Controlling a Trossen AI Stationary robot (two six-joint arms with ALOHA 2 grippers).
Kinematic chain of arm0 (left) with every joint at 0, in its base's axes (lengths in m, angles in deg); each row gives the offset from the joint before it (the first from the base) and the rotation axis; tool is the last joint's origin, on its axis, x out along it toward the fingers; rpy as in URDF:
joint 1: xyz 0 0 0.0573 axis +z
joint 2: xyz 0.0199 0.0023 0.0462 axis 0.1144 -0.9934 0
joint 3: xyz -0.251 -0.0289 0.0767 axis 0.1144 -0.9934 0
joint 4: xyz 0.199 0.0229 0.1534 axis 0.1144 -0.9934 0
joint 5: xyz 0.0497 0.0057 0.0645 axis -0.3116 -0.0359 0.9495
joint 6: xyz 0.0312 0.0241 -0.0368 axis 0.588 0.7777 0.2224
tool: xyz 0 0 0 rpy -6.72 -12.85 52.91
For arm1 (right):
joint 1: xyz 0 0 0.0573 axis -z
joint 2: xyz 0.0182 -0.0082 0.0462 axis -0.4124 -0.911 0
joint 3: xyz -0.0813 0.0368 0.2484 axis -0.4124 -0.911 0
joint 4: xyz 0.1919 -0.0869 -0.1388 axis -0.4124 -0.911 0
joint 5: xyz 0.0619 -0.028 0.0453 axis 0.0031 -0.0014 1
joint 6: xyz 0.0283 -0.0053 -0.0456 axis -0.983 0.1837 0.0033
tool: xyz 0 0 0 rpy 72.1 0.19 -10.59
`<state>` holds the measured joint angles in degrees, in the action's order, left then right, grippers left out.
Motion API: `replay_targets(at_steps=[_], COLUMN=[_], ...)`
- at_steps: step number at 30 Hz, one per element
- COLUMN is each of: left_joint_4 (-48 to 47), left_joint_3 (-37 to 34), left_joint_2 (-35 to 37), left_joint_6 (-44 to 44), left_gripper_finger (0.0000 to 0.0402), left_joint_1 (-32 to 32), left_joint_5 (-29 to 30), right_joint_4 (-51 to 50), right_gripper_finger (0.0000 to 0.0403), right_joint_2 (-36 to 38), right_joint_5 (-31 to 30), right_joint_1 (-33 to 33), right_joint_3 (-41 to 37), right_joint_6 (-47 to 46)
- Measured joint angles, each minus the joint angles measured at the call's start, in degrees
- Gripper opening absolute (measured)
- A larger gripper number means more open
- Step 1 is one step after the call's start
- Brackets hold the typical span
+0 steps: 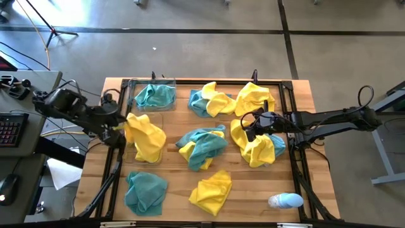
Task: Sort microfiber towel by color & place in baskets
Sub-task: Put the yellow microfiber cloth into the bottom transparent bin
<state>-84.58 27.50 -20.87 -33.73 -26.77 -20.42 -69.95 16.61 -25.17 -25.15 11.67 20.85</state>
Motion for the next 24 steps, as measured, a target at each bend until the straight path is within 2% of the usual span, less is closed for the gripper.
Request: replay_targets(at_steps=[7,12,19,24], left_joint_4=[-0.1,1.1,14.0,14.3], left_joint_3=[1.4,1.0,-7.7,-11.5], left_joint_2=[10.8,13.8,5.9,-2.7], left_joint_6=[-2.0,-4.5,3.1,4.0], left_gripper_finger=[0.0000,0.0000,0.0000,0.0000], left_joint_1=[0.0,0.0,0.0,0.0], left_joint_5=[1.8,2.1,-1.7,-5.2], right_joint_4=[0.6,0.6,0.7,0.9], right_gripper_finger=[0.0000,0.0000,0.0000,0.0000], right_joint_2=[0.0,0.0,0.0,0.0], right_joint_5=[-1.6,-2.0,-3.3,-4.6], right_joint_1=[0.0,0.0,0.0,0.0], right_joint_3=[0.0,0.0,0.0,0.0], right_joint_6=[-2.4,-2.8,-2.8,-2.8])
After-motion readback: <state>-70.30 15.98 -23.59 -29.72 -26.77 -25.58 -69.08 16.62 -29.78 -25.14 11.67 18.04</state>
